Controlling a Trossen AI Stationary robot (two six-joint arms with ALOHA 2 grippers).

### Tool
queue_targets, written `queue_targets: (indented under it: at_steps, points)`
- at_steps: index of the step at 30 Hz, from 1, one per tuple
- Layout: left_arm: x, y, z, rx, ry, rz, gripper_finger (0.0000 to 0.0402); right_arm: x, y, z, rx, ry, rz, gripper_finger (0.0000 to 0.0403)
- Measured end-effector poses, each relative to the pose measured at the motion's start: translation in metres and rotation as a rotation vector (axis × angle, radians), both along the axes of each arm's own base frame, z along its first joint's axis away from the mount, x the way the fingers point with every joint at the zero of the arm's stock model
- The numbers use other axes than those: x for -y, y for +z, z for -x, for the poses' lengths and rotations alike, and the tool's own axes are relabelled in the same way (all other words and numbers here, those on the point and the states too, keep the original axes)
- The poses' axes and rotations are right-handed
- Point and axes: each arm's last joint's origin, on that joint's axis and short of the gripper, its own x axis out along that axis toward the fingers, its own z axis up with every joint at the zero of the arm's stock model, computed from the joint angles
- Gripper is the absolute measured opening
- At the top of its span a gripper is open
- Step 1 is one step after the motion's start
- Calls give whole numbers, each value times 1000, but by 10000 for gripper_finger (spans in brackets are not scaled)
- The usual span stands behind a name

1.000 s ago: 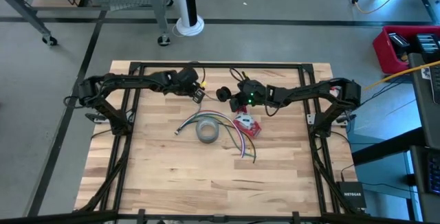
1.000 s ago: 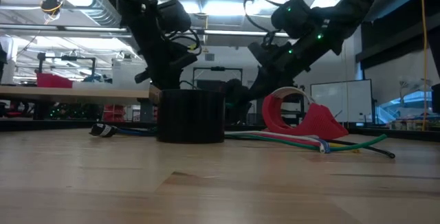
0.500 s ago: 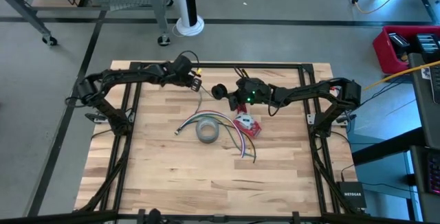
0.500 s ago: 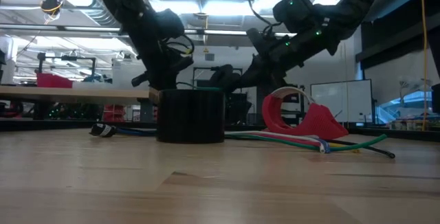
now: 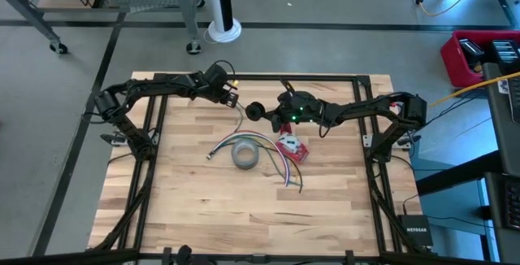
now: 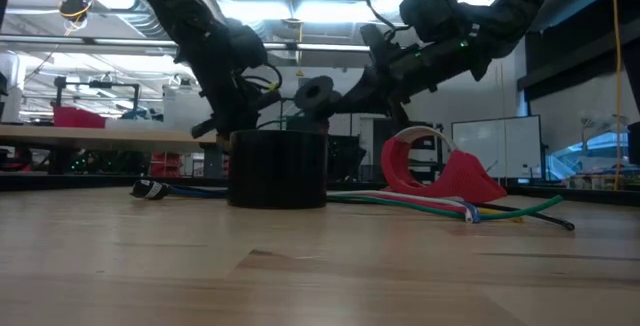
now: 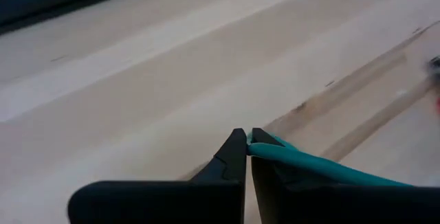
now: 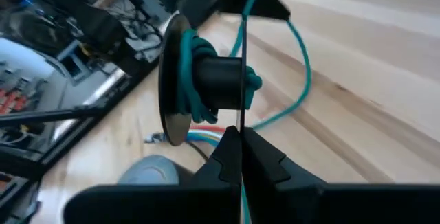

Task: Coil cords
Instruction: Coil the green wire onto the black spool

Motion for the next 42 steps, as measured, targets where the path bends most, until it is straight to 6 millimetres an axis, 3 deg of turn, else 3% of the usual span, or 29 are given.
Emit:
queue_targets:
  at_steps: [13,21,31,37,42]
  points:
    - [-2,26,-19,240,-81,115,0,4,-16,10,-219,-193,74,3]
    - [2,28,-21,305,-137,253,0,8,-20,15,-304,-334,176,3]
    - [10,34,-30,447,-150,465,0,8,-21,15,-349,-291,262,3]
    - [13,48,-44,618,-140,513,0,6,-21,15,-349,-220,272,3]
    - [22,53,-53,663,-173,521,0,6,-20,13,-328,-193,258,3]
